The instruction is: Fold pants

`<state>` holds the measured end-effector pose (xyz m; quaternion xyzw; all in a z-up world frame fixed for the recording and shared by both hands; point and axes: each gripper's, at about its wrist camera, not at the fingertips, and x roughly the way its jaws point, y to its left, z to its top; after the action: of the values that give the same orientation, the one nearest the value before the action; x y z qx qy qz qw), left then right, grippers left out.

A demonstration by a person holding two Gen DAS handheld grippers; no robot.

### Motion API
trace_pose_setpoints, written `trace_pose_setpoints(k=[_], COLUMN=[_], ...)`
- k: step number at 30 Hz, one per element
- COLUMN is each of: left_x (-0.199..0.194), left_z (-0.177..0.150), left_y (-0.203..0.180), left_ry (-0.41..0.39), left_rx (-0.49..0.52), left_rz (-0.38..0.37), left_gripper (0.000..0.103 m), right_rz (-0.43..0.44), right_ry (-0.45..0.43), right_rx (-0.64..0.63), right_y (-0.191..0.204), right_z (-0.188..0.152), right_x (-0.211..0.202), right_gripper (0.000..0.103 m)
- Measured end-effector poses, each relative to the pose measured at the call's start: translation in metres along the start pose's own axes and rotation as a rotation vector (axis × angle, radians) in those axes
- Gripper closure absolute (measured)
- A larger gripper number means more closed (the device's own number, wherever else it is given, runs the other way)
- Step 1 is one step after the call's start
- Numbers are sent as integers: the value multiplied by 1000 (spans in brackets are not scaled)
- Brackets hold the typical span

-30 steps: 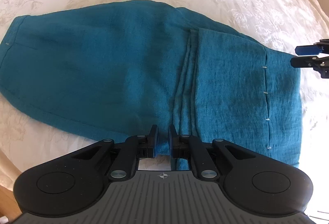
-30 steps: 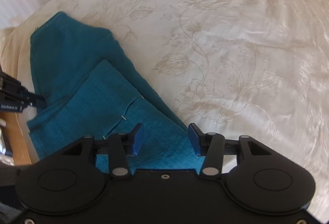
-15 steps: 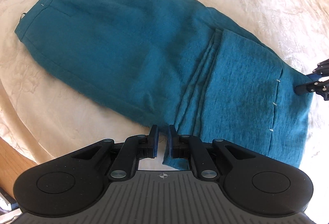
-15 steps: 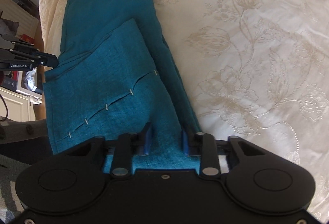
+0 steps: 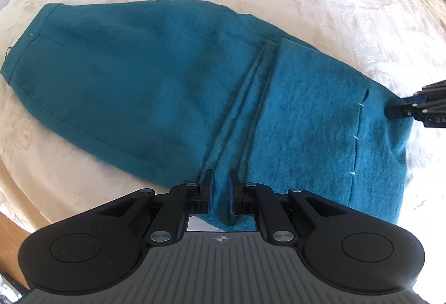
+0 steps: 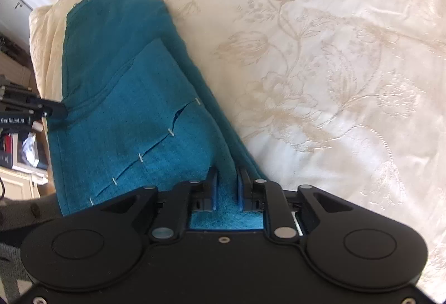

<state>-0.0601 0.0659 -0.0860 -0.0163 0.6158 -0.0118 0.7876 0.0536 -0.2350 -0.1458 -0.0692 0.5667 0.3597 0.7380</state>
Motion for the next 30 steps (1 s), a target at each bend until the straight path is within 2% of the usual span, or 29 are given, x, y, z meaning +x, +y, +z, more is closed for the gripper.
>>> trace_pose_setpoints(k=[1, 3, 6, 8, 9, 13, 17, 21, 25, 30], left_x=[-2, 0, 8, 18, 22, 36, 33, 25, 6, -14], left_z=[-1, -4, -10, -14, -16, -10, -2, 2, -6, -13], left_y=[-5, -10, -17, -18, -19, -20, -23, -23, -11, 20], left_ry=[-2, 2, 30, 45, 51, 52, 24, -3, -31, -76], left_rx=[14, 31, 45, 63, 75, 81, 70, 58, 8, -96], left_rz=[-11, -18, -18, -4, 10, 26, 28, 31, 30, 37], left_gripper=[92, 92, 92, 92, 92, 92, 92, 92, 92, 92], right_rz=[-16, -86, -181, -193, -177, -139, -187, -271, -301, -298], right_ry=[-34, -126, -231, -280, -290, -252, -177, -120, -131, -208], right_rx=[26, 87, 167, 199, 209, 218, 227, 319, 372, 400], right_y=[-1, -4, -2, 4, 8, 29, 31, 10, 5, 18], right_z=[-1, -8, -20, -30, -35, -47, -51, -48, -47, -55], right_x=[-6, -24, -48, -60, -64, -54, -22, 0, -5, -34], right_gripper=[61, 57, 58, 70, 81, 81, 81, 82, 80, 76])
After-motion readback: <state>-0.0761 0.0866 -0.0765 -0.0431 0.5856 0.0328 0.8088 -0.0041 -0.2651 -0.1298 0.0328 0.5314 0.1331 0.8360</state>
